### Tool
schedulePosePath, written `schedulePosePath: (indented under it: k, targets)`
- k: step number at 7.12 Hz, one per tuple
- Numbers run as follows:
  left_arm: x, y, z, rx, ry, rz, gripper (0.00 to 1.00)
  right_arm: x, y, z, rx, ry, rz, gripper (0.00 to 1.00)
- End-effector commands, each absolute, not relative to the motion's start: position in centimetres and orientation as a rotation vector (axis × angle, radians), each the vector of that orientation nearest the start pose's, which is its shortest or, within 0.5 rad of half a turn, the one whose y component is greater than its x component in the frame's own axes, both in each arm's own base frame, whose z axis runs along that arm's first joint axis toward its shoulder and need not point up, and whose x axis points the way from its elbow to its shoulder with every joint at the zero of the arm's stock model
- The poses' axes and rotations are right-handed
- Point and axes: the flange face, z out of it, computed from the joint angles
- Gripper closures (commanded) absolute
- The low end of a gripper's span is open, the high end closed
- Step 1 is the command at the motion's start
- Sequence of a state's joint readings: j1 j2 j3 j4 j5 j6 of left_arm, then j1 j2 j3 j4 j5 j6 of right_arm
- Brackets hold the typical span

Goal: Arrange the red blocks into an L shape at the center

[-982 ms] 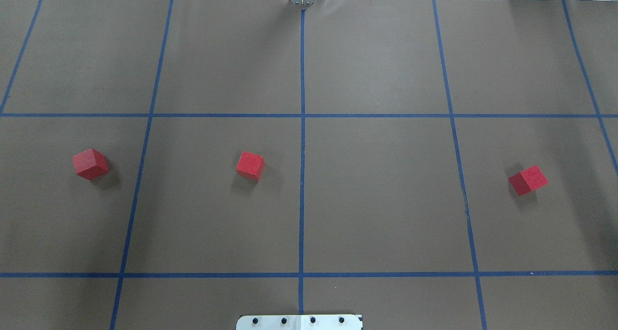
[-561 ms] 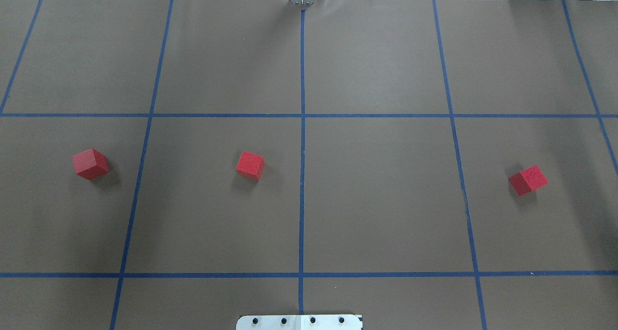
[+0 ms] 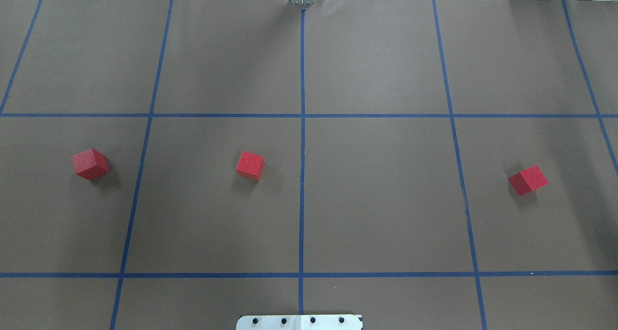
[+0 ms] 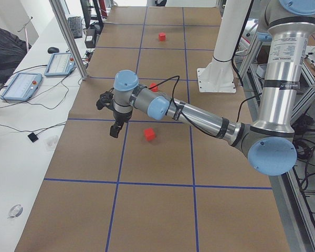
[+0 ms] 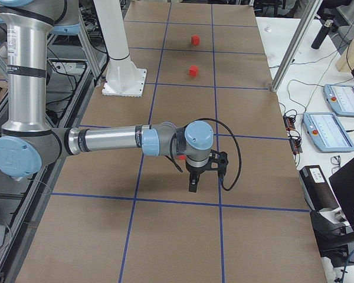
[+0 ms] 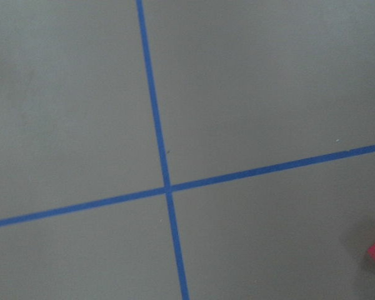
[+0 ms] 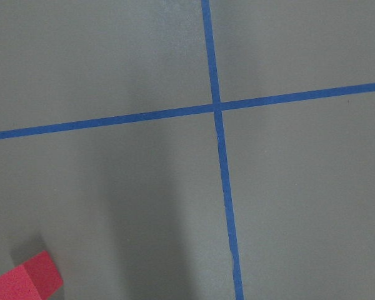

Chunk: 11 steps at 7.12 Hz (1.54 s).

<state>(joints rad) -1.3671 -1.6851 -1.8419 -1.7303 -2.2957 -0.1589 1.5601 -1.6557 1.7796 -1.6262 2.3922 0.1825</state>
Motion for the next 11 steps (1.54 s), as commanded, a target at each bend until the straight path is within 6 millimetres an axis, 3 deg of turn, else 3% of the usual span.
schedulePosePath:
  k: [1,2,3,4,5,7,8,9,11]
  targets:
    - [14.7,-56.1,36.4,0.334,0.911,0.157,0.0,5.5,-45.9,59.4,-0.004,-0.829,0.13,0.01]
    - [16.4,-56.0,34.8,0.281,0.949,0.075,0.0,5.5,-45.9,59.3,-0.001,-0.831,0.128,0.01]
    - [20.7,-55.2,33.8,0.151,0.991,-0.065,0.0,5.4,-45.9,59.2,0.002,-0.831,0.125,0.01]
    - [25.8,-54.3,30.1,0.099,1.01,-0.164,0.0,5.3,-46.0,59.1,0.004,-0.833,0.121,0.01]
    - [29.3,-52.8,28.8,0.112,0.984,-0.23,0.0,5.3,-46.4,58.6,0.012,-0.835,0.117,0.01]
    - [37.5,-48.7,26.5,0.092,0.93,-0.264,0.0,5.2,-46.6,58.4,0.016,-0.835,0.113,0.01]
    - [42.2,-46.4,23.5,0.126,0.862,-0.228,0.01,5.1,-46.6,58.3,0.016,-0.835,0.11,0.01]
    - [47.4,-42.3,22.4,0.149,0.851,-0.131,0.01,5.0,-46.8,58.3,0.017,-0.836,0.108,0.01]
    - [49.1,-40.8,22.3,0.243,0.826,0.113,0.01,4.8,-46.9,58.3,0.016,-0.836,0.105,0.01]
